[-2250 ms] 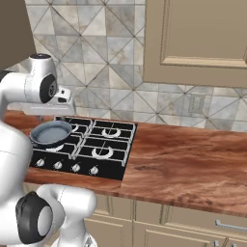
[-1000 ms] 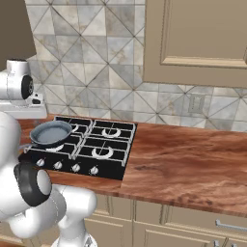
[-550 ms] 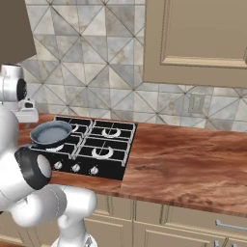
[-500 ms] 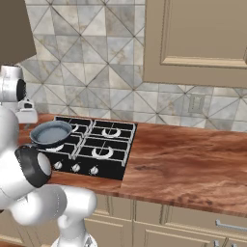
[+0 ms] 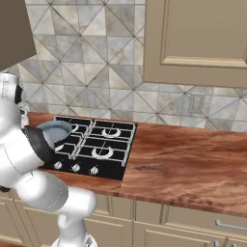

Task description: Pick up the butter stick and place it in the pan. Then turn on the burner for the pan.

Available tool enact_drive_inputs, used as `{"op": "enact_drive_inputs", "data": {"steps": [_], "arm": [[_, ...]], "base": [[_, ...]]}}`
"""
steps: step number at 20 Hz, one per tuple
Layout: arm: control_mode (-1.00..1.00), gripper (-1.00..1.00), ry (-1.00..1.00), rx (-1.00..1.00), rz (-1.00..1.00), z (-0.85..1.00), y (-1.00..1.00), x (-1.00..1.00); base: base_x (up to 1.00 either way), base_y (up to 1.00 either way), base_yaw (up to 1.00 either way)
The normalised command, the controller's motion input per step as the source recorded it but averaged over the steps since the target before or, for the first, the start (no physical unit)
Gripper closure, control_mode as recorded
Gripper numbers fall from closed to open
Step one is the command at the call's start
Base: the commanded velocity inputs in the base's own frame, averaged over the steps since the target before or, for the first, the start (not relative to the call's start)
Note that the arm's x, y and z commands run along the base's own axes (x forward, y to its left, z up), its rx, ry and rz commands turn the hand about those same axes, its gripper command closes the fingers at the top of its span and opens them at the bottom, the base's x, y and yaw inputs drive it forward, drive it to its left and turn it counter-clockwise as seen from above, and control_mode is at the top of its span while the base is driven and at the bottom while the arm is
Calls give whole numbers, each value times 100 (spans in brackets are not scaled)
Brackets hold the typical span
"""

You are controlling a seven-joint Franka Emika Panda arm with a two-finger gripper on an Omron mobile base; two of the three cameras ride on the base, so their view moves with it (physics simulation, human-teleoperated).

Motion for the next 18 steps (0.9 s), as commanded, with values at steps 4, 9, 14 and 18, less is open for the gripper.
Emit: {"op": "enact_drive_inputs", "data": {"steps": [4, 9, 14, 18], "arm": [[-100, -100, 0, 0, 8, -31, 58, 0], [-100, -100, 0, 0, 13, -19, 51, 4], [-100, -100, 0, -3, 9, -9, 28, 7], [-100, -100, -9, -7, 12, -7, 23, 1]], "base": [[0, 0, 0], [0, 0, 0], [0, 0, 0], [0, 0, 0]]}}
